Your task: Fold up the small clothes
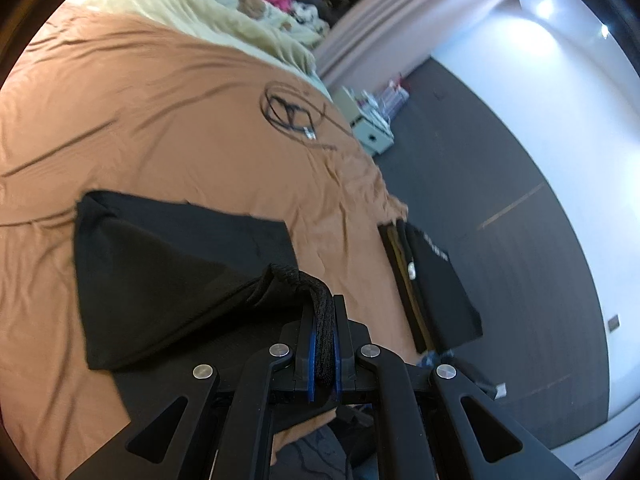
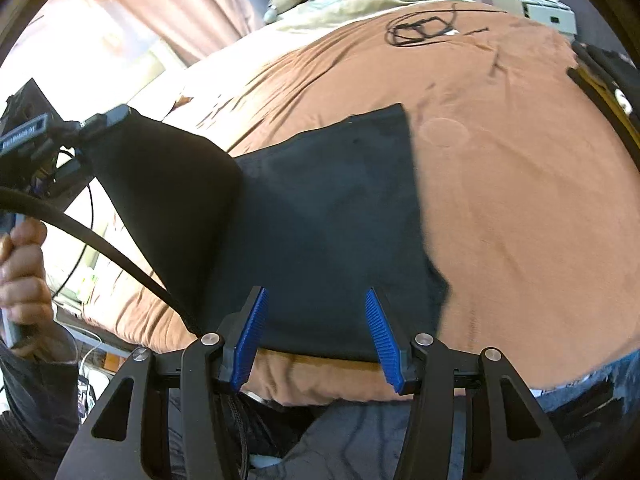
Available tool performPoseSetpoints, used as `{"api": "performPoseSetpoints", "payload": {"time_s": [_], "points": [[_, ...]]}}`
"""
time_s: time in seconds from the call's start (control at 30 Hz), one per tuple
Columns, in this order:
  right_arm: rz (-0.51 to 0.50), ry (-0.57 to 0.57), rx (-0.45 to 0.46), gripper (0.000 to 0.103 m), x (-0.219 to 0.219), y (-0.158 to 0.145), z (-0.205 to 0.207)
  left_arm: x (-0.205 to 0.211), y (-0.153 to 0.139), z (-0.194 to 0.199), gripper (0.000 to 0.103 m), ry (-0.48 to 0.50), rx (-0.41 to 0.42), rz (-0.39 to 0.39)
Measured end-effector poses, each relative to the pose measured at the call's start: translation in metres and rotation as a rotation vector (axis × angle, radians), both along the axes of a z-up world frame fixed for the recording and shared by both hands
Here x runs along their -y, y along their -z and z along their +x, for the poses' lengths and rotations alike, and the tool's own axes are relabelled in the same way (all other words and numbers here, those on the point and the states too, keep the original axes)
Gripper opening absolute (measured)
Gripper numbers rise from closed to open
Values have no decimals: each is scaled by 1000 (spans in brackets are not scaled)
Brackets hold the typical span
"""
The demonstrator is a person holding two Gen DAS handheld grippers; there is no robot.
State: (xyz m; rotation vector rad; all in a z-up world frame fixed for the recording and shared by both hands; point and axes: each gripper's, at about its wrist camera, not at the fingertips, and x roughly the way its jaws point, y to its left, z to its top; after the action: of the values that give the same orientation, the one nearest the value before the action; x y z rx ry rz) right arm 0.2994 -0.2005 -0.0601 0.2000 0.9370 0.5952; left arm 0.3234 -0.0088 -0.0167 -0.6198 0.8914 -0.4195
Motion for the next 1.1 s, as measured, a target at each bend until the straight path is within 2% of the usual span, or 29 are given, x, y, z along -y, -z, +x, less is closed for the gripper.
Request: {"api": "performPoseSetpoints", "payload": {"time_s": [0.27, 0.33, 0.37, 0.4, 0.43, 0.47, 0.5, 0.73, 1.1], "points": [[17, 16, -35, 49, 24, 7, -6, 58, 32, 7, 6, 121, -75, 29], [17, 9, -41, 49, 26, 8, -7, 71, 38, 6, 9, 155, -99, 42], [16, 5, -43, 49, 26, 8, -8, 76, 41, 6, 18, 171, -111, 43], [14, -2, -47, 49, 26, 8, -9, 78, 43, 5, 34, 184, -120, 40], [12, -9, -50, 49, 26, 9, -7, 79, 46, 4, 41, 191, -124, 35], [8, -17, -52, 49, 26, 9, -7, 78, 47, 1, 53, 188, -120, 32], [4, -26, -51, 49, 24, 8, -7, 74, 47, -2, 58, 178, -112, 40], [-64, -70, -44, 49, 12, 8, 6, 34, 62, -13, 58, 81, -130, 99], [-269, -189, -12, 49, -30, 13, 29, -33, 107, -37, 58, -64, -227, 133]]}}
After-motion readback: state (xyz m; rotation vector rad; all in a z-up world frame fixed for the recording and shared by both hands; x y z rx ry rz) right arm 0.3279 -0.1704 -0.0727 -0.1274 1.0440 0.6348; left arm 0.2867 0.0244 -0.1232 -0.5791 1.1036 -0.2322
